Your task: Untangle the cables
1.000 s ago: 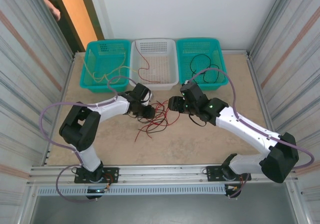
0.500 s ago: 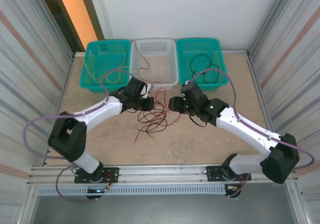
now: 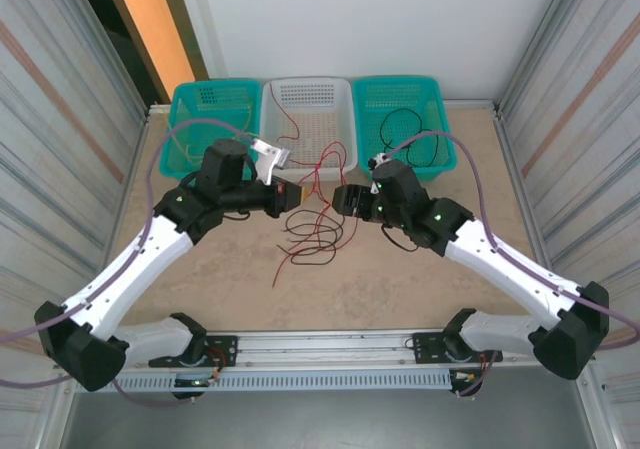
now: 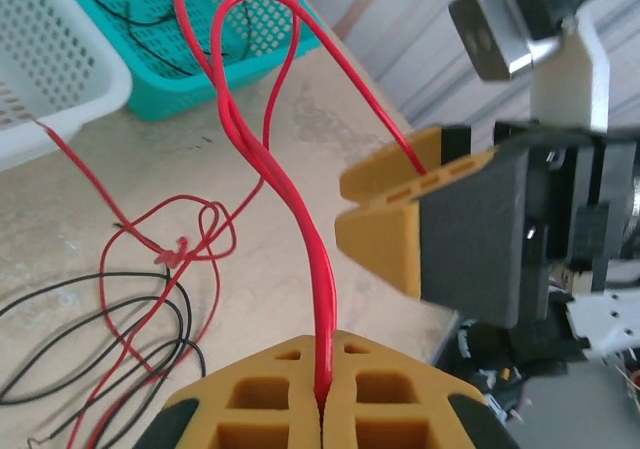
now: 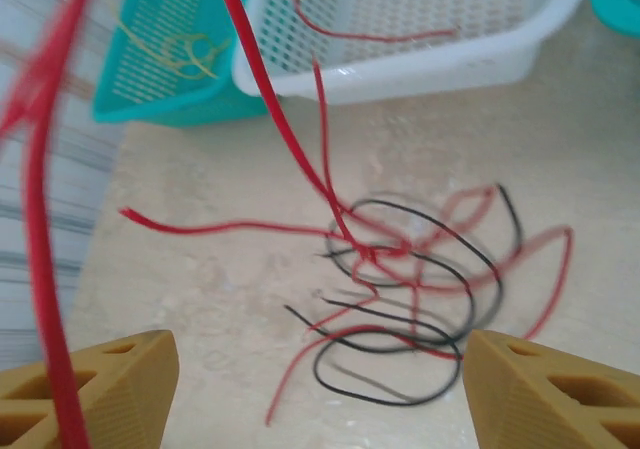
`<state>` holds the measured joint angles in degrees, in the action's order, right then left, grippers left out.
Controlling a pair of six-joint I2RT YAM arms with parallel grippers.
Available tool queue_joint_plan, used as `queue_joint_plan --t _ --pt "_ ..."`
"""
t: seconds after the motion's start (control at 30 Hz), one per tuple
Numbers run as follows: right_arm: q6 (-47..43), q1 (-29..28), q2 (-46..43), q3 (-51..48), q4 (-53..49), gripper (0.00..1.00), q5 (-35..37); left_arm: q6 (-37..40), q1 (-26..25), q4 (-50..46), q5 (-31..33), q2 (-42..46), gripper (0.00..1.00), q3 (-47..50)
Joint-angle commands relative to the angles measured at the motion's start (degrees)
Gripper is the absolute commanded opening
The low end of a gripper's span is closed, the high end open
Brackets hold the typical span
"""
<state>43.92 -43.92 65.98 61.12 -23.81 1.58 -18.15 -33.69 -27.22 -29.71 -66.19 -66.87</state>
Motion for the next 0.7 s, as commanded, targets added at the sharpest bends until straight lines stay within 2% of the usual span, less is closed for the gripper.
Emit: queue_joint_plan --t 0.0,0.1,0.43,0.67 --pt "-0.89 -0.43 -2.52 2.09 2.16 0.76 0.36 1.72 0.82 -2.89 -5.66 2.13 0.0 -1.9" --pt "-1.38 -0.13 -1.8 3.21 0.11 0.76 2.54 1.31 1.13 -2.89 -7.52 3.23 0.0 -2.93" --pt "-0.77 1.23 2.16 1.92 2.32 0.62 0.44 -6.75 4.88 4.75 -15.87 6.38 0.0 -3.73" --pt "1.59 5.49 4.85 -2.39 5.03 0.53 -0.82 -10.21 7.41 7.64 -20.27 7.16 0.0 -3.98"
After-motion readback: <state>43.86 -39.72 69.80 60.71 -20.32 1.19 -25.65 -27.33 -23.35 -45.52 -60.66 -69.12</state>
